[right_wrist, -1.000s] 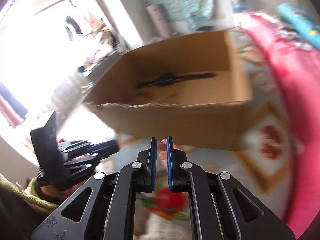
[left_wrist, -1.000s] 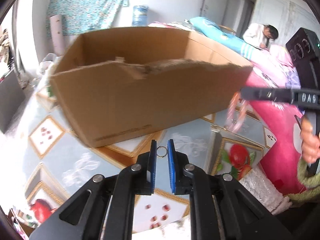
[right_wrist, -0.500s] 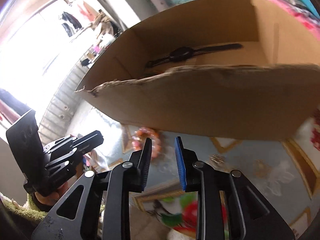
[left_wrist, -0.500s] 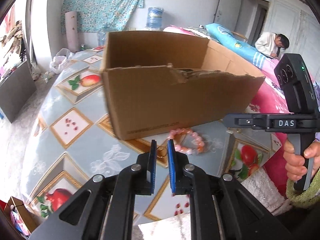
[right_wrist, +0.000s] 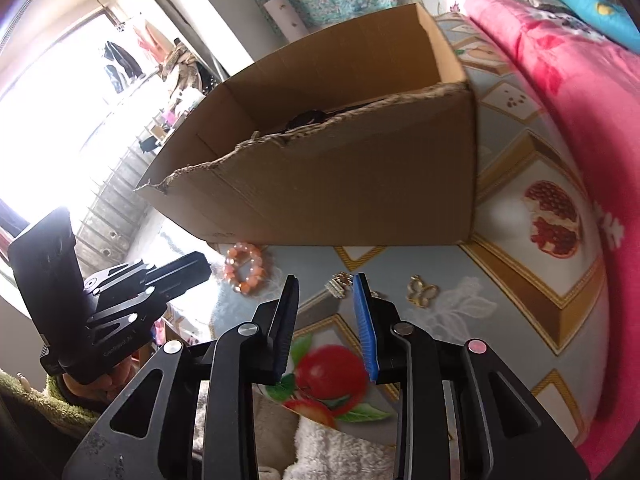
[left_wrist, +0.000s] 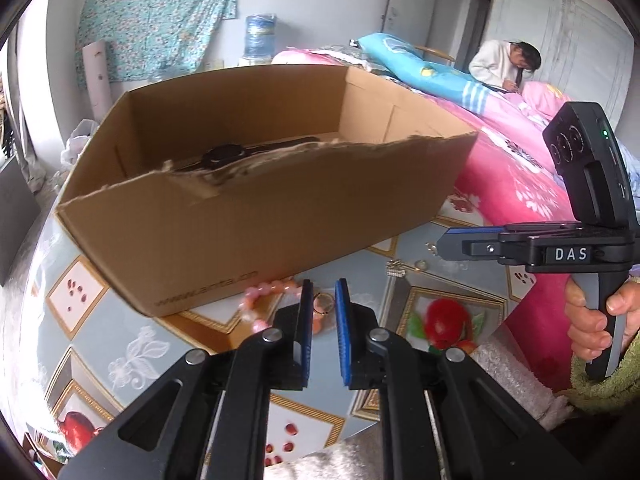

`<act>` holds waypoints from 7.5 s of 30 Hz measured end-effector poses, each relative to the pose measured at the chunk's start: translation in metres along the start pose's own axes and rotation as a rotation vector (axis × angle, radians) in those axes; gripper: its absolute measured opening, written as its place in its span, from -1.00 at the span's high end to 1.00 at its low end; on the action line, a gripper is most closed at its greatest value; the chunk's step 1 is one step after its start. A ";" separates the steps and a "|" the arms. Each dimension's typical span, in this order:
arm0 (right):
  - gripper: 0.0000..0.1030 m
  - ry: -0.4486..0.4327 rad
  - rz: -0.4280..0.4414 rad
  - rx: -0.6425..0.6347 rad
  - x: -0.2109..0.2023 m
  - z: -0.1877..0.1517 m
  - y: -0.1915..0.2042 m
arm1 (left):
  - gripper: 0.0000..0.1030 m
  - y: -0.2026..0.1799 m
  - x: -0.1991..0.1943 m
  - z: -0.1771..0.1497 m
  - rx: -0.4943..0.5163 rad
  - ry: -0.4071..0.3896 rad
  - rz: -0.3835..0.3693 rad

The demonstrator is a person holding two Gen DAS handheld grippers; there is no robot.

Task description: Organize jewelry

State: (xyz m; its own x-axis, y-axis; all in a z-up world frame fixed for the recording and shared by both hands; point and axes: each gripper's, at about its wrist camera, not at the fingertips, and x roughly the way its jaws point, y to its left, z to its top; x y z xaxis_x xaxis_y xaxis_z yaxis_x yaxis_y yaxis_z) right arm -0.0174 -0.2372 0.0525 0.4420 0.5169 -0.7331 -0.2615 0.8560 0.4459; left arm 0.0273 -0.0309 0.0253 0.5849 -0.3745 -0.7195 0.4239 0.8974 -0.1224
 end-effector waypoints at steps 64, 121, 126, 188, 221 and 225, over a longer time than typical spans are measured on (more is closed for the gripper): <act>0.46 0.061 -0.069 -0.100 0.012 -0.024 -0.003 | 0.80 -0.012 0.017 0.000 0.013 0.044 -0.022; 0.81 -0.209 -0.174 -0.318 -0.024 0.077 0.058 | 0.80 -0.004 -0.022 0.102 0.040 -0.098 -0.119; 0.81 -0.151 -0.268 -0.297 0.002 0.096 0.047 | 0.79 0.003 0.025 0.122 0.012 -0.004 -0.092; 0.36 -0.115 -0.133 -0.077 -0.035 -0.003 -0.027 | 0.53 -0.049 0.033 0.010 0.104 0.072 -0.175; 0.40 -0.031 -0.208 -0.110 0.005 -0.018 -0.029 | 0.80 -0.067 0.081 0.015 0.182 0.134 -0.032; 0.40 -0.032 -0.209 -0.108 0.005 -0.018 -0.029 | 0.87 -0.066 0.079 0.012 0.183 0.131 -0.033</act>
State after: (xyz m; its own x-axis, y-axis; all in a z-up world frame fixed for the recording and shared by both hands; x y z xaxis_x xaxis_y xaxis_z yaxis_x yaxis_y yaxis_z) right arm -0.0229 -0.2597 0.0269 0.5231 0.3290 -0.7862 -0.2508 0.9411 0.2270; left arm 0.0535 -0.1222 -0.0151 0.4787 -0.3585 -0.8014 0.5670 0.8232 -0.0296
